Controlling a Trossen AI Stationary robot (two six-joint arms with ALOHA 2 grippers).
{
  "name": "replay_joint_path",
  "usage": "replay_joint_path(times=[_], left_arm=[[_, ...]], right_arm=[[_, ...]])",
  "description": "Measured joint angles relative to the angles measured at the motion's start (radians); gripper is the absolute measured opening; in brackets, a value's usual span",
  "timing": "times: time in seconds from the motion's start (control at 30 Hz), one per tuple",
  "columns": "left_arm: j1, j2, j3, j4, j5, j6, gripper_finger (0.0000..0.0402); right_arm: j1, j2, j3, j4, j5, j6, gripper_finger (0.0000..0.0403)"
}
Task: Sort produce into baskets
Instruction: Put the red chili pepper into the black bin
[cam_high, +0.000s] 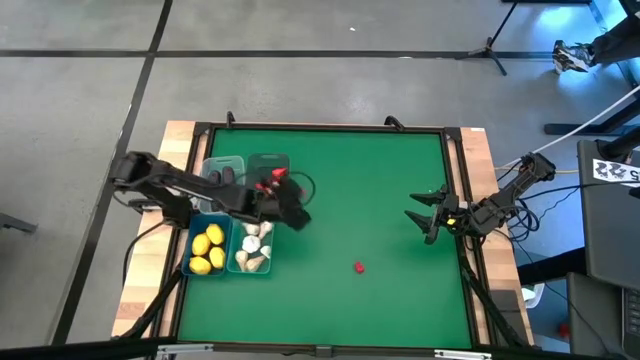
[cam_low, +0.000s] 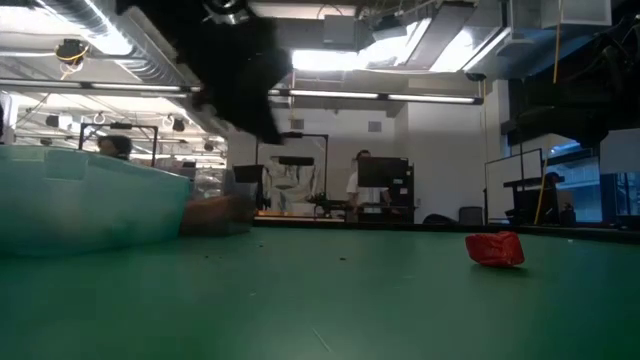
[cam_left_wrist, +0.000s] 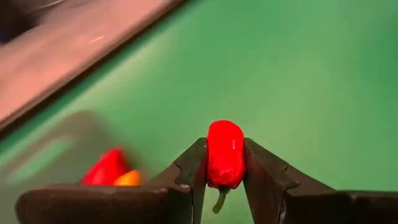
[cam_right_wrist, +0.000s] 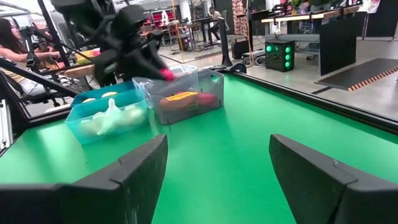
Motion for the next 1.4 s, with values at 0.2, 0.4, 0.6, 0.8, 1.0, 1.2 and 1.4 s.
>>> replay_joint_path(times=[0.2, 0.4, 0.6, 0.8, 1.0, 1.2, 1.4], left_arm=[[0.064, -0.07, 0.0, -0.326, -0.064, -0.277, 0.0086], [0.123, -0.04, -0.001, -0.464, -0.064, -0.393, 0.0088], [0.147, -0.029, -0.001, -0.467, -0.053, -0.359, 0.0143], [0.148, -0.029, -0.001, -0.463, -0.05, -0.335, 0.022], [0.134, -0.029, -0.001, -0.375, -0.046, -0.267, 0.025], [0.094, -0.029, -0.001, -0.081, 0.148, -0.024, 0.0247], [0.018, -0.029, -0.001, 0.313, 0.365, 0.236, 0.0247]], right_arm=[[0.0, 0.002, 0.0, 0.0, 0.0, 0.0, 0.028], [0.0, 0.005, 0.0, 0.0, 0.0, 0.0, 0.028], [0.0, 0.005, 0.0, 0.0, 0.0, 0.0, 0.028], [0.0, 0.005, 0.0, 0.0, 0.0, 0.0, 0.028], [0.0, 0.005, 0.0, 0.0, 0.0, 0.0, 0.028], [0.0, 0.005, 0.0, 0.0, 0.0, 0.0, 0.028], [0.0, 0.005, 0.0, 0.0, 0.0, 0.0, 0.028]])
